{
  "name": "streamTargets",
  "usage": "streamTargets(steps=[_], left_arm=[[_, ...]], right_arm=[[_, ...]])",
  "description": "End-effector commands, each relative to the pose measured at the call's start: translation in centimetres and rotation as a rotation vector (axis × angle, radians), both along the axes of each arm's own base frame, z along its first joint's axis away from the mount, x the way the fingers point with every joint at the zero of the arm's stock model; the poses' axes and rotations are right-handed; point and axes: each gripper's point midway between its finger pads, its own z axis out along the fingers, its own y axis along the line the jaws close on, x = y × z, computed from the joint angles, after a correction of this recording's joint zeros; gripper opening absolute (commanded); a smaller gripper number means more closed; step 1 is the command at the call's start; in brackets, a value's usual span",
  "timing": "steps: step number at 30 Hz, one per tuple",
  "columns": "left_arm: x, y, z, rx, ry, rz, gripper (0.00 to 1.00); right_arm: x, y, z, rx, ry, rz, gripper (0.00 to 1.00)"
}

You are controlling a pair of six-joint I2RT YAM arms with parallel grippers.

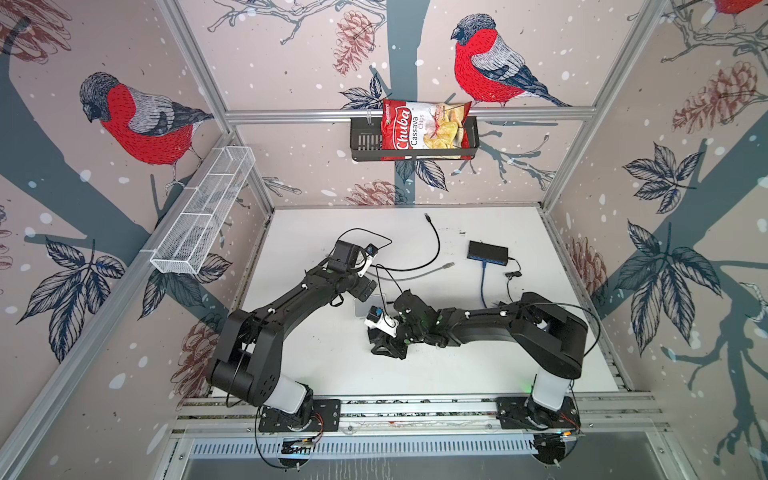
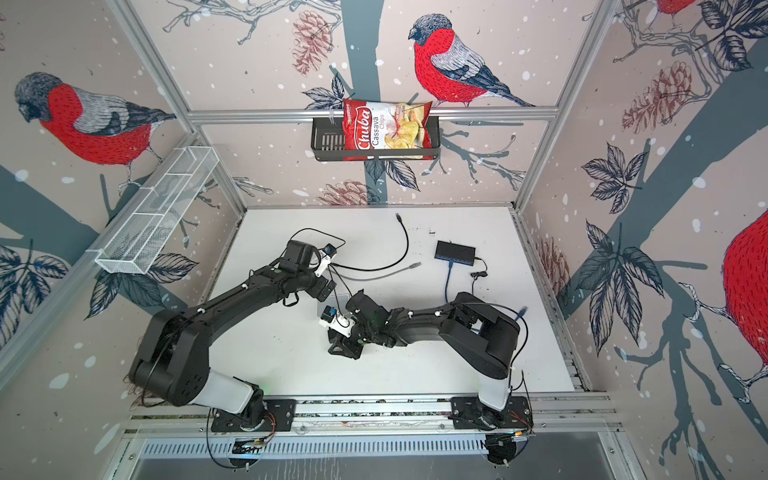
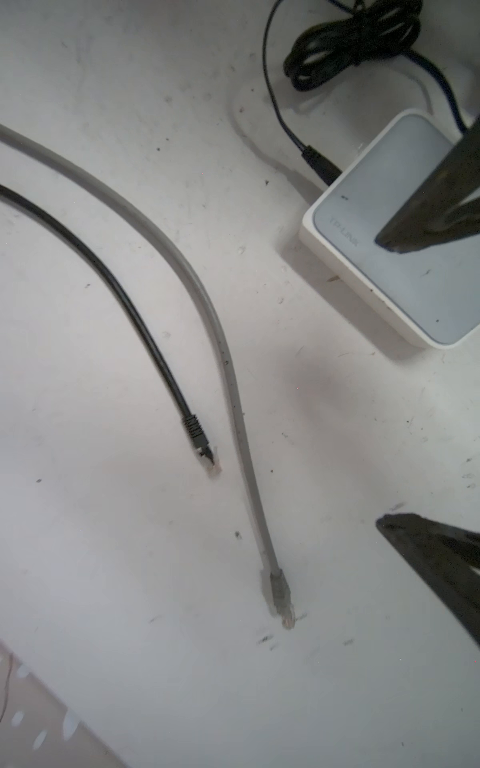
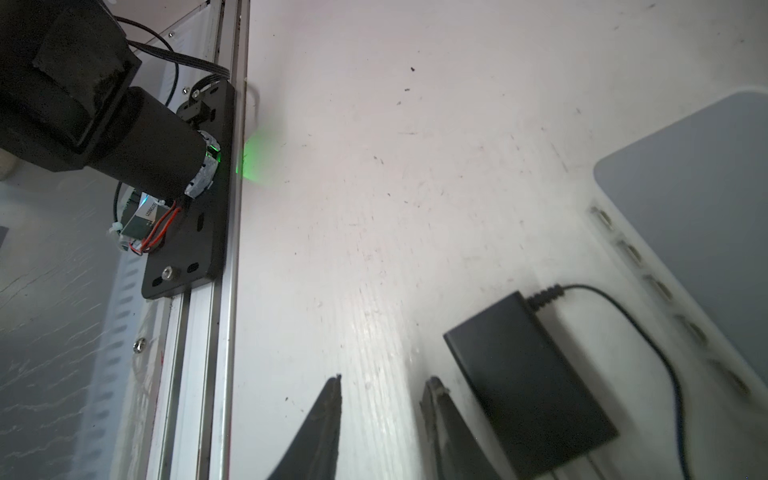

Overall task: Insert the plug into the switch port
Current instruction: 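Set the white router on the table and release it with the left gripper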

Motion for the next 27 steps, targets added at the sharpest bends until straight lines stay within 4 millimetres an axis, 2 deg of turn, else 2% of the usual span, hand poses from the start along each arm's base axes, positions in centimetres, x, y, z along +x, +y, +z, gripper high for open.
streamTargets(steps=[1,7,10,13,18,27], left_arm=[[2.1,1.1,3.5,-0.055,-0.177,0.127,0.97],[2.4,4.6,8.4,-0.222,-0.347,0.344,0.97],[2.1,5.8,9.8,-0.286,-0.374,0.412,0.97],[1.8,6.3,10.5,-0.316,-0.376,0.443,0.97],[1.4,7.3,11.0,-0.358,-0.373,0.507,0.97],[1.0,6.2,10.4,-0.396,-0.311,0.472,0.97]], right_arm=[[0.0,1.1,0.5,0.024,-0.01,0.025,0.36],[-0.2,2.8,-0.4,-0.007,-0.024,0.058,0.37],[0.4,3.1,-1.1,-0.029,-0.042,0.033,0.37],[0.9,2.9,-2.1,-0.072,-0.057,0.011,0.37],[1.7,1.4,-3.9,-0.159,-0.084,-0.049,0.36],[4.6,-2.9,-5.2,-0.252,-0.112,-0.198,0.36]])
